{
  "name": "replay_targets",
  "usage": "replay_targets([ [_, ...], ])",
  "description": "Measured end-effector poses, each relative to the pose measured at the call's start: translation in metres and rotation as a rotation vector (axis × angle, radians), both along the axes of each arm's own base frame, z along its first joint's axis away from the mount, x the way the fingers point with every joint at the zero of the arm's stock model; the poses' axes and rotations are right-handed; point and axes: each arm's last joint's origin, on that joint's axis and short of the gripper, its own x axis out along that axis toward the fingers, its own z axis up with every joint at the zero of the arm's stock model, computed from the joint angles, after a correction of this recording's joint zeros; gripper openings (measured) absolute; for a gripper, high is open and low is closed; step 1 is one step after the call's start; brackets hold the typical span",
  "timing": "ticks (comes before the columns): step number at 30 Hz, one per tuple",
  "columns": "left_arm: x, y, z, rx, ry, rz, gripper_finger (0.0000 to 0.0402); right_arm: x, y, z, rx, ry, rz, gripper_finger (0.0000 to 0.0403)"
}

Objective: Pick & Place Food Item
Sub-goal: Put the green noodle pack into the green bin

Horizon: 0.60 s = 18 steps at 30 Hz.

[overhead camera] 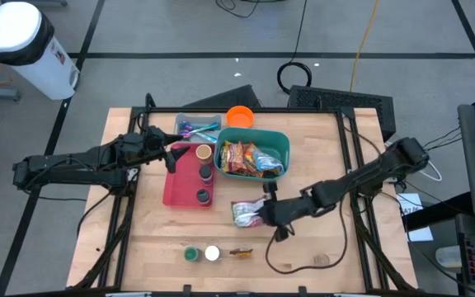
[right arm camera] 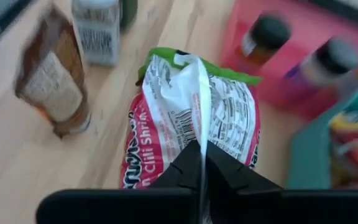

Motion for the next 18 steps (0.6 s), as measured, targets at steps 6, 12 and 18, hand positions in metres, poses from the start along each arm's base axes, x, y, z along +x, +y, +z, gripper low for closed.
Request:
replay_targets([
  [6,0.0,0.0,0.0,0.0,0.0,0.0,0.0267,-0.008,-0.023,0.032,-0.027,-0.11,-0.007,0.0002],
  [12,0.0,0.0,0.0,-0.001,0.0,0.0,0.0267,-0.01,-0.056,0.049,-0.06,-0.162,-0.075,0.0002],
  [18,0.0,0.0,0.0,-0.002,0.0,0.0,0.0267,-0.005,-0.095,0.046,-0.098,-0.148,-0.184,0.0001],
])
